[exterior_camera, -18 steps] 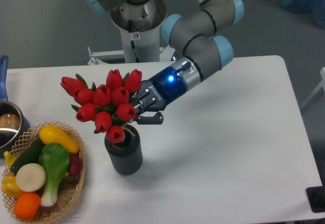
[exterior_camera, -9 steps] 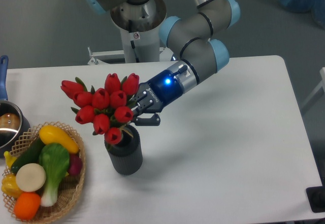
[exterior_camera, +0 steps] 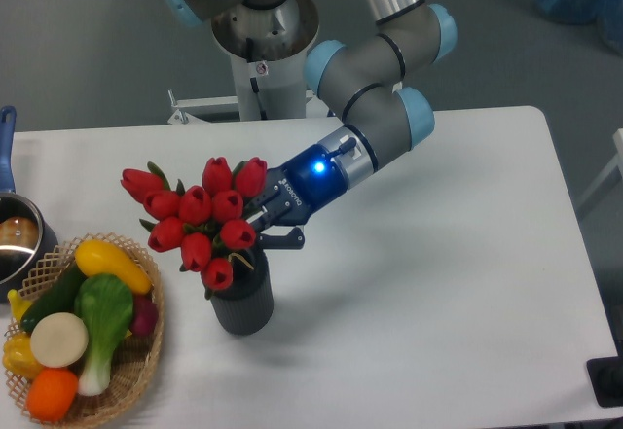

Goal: Insert the flowers into the vase
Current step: 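Push the tulips further down into the vase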

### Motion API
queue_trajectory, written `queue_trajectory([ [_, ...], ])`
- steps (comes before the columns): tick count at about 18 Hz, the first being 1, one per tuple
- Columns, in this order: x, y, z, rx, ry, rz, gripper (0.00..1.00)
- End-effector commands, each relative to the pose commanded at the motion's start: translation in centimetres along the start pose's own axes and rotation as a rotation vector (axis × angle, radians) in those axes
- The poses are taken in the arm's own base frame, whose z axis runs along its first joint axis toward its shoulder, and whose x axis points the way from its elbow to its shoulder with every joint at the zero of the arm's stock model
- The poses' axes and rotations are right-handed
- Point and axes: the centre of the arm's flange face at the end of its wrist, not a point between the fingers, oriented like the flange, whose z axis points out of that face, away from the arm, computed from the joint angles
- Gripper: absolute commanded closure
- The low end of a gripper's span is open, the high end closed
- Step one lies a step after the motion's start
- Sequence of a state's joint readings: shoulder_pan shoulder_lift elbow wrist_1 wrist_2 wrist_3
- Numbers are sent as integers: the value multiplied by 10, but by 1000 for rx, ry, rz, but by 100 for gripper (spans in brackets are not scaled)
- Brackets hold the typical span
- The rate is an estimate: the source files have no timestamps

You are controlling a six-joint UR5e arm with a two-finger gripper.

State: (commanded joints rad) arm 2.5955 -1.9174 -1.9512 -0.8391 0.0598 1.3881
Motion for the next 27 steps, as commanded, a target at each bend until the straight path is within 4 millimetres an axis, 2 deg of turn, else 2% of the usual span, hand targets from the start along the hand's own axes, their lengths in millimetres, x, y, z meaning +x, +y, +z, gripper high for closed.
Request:
queue_trajectory([
  [3,-4,9,1,0,1,-2,88],
  [27,-10,31,-6,2,-11,-4,84],
])
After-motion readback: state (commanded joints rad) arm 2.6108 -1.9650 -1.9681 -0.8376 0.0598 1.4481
